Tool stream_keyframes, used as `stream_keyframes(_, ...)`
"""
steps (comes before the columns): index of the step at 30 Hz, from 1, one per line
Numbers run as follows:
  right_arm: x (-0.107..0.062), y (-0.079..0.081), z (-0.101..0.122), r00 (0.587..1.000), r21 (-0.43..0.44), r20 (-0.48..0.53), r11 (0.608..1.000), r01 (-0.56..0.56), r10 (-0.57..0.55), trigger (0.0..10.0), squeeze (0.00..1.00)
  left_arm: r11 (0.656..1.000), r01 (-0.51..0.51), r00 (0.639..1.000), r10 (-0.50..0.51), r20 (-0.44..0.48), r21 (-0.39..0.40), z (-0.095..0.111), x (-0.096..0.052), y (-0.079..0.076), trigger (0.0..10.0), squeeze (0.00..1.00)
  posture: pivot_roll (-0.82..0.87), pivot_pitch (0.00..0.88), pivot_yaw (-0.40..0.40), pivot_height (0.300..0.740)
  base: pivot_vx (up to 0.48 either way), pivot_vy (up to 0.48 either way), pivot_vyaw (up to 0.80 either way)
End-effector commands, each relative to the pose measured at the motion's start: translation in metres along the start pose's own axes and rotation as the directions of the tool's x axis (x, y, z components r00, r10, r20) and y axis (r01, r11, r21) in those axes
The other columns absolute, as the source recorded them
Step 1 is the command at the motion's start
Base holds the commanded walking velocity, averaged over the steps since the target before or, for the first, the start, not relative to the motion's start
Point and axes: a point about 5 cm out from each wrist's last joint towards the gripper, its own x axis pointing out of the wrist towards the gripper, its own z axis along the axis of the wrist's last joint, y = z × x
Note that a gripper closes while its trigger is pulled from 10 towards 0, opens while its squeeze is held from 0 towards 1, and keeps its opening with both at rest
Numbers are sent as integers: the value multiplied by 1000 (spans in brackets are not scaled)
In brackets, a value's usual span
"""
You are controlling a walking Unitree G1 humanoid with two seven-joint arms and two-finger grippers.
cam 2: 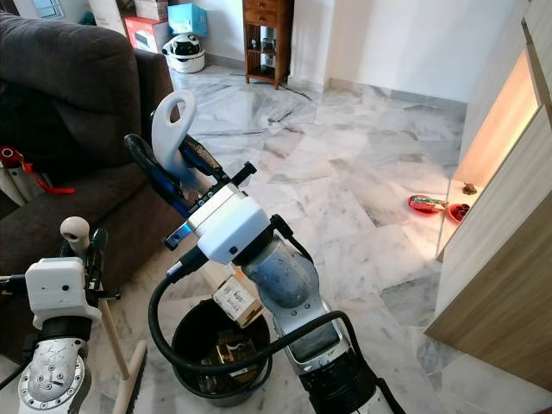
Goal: Sweep floor
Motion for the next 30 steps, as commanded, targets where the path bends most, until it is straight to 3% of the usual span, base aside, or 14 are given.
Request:
stream_keyframes(1,5,-3,10,998,-46,64,999,-6,9,10000,0,1000,17,999,-18,45,27,6,3,-2,10000,0,112,0,21,740,0,0,0)
stream_keyframes(13,4,-2,8,999,-51,51,999,-9,12,10000,0,1000,19,999,-20,46,25,6,3,-3,10000,0,110,0,20,740,0,0,0)
stream_keyframes(16,-1,-27,-2,992,-213,-16,969,122,-128,10000,0,1000,16,999,-17,47,23,6,3,-3,10000,0,111,0,17,740,0,0,0)
stream_keyframes(20,-3,-34,-3,988,-241,-21,960,140,-150,10000,0,1000,16,999,-17,46,23,6,3,-3,10000,0,111,0,17,740,0,0,0)
stream_keyframes(23,-8,-42,-8,985,-310,-48,940,145,-167,10000,0,1000,18,999,-19,45,21,6,3,-4,10000,0,108,0,17,740,0,0,0)
stream_keyframes(30,-35,-58,-22,971,-444,-154,891,96,-181,10000,0,1000,19,999,-20,41,14,5,2,-4,10000,0,107,0,12,740,0,0,0)
